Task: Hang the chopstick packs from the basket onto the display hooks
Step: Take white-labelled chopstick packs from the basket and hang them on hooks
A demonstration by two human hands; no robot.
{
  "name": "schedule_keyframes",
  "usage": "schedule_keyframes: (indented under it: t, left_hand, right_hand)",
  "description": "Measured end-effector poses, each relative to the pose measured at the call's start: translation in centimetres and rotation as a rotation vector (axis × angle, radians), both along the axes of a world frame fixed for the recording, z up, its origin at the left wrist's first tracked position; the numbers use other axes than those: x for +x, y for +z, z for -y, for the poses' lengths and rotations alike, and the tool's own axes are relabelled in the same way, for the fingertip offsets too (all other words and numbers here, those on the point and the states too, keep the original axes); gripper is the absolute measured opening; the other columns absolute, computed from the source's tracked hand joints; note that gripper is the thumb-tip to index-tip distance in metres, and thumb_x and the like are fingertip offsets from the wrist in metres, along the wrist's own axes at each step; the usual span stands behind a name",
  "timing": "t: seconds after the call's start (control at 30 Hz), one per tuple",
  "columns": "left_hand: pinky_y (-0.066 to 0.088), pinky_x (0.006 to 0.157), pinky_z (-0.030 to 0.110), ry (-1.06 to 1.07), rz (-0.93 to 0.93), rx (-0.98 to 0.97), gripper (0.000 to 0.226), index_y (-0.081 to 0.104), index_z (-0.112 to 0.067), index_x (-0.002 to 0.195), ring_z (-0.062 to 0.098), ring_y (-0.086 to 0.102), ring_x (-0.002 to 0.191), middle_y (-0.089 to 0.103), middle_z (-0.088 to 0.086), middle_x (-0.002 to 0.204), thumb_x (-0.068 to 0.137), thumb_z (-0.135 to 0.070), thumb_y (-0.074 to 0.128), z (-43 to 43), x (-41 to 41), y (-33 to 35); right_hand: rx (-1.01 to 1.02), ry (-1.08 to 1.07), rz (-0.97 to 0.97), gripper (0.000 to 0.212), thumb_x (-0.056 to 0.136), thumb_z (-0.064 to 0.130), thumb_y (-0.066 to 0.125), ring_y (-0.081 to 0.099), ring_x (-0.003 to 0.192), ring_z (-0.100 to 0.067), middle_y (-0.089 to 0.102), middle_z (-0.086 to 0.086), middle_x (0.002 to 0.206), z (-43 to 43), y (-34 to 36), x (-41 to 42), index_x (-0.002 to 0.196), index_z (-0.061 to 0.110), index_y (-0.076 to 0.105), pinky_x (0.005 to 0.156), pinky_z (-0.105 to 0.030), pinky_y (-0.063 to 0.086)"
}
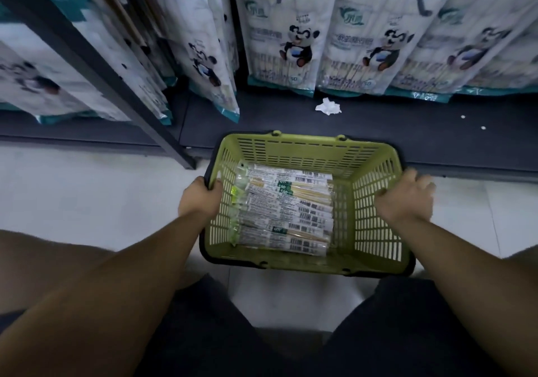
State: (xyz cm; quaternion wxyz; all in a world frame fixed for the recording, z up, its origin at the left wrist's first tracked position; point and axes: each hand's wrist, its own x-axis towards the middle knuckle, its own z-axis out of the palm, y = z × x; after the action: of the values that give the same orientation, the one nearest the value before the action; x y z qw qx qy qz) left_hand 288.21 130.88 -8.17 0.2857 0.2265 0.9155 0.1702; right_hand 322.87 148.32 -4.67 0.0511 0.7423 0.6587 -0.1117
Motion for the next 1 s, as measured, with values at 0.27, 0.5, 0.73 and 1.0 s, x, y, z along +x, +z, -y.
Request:
schedule_keyframes:
  t: [0.27,0.5,0.73,1.0]
  left_hand:
    - [0.039,0.057,0.029,0.062,0.047,0.105,0.025,0.056,-0.023,0.099,0.013,0.056,0.065,0.059,-0.005,0.079,0.095,-0.048,0.053,0.6,0.4,-1.0]
    - [0.04,0.054,0.026,0.078,0.069,0.17,0.026,0.053,-0.027,0.085,0.015,0.062,0.066,0.063,-0.004,0.078,0.089,-0.053,0.053,0.7,0.2,-1.6]
    - [0.049,0.061,0.033,0.097,0.11,0.205,0.027,0.058,-0.023,0.093,0.022,0.065,0.07,0.065,0.0,0.079,0.094,-0.049,0.054,0.7,0.3,-1.4]
    - [0.054,0.065,0.037,0.107,0.119,0.197,0.028,0.058,-0.022,0.094,0.025,0.066,0.071,0.064,0.001,0.078,0.095,-0.05,0.054,0.5,0.6,-0.7]
  right_hand:
    - [-0.464,0.69,-0.194,0.013,0.098,0.025,0.059,0.067,0.089,-0.022,0.073,-0.006,0.104,3.5,-1.4,-5.4,0.104,0.018,0.068,0.079,-0.036,0.058]
    - [-0.587,0.879,-0.122,0.058,0.093,0.045,0.068,0.051,0.126,-0.029,0.054,-0.009,0.14,5.4,-8.1,-10.2,0.143,0.02,0.052,0.1,-0.04,0.048]
    - [-0.418,0.885,-0.09,0.072,0.084,0.04,0.079,0.044,0.127,-0.03,0.043,-0.012,0.139,6.6,-11.0,-11.1,0.143,0.019,0.044,0.094,-0.04,0.047]
    - [-0.382,0.985,-0.112,0.044,0.091,0.034,0.067,0.053,0.116,-0.026,0.061,-0.006,0.122,6.2,-12.0,-11.1,0.131,0.017,0.059,0.088,-0.034,0.046]
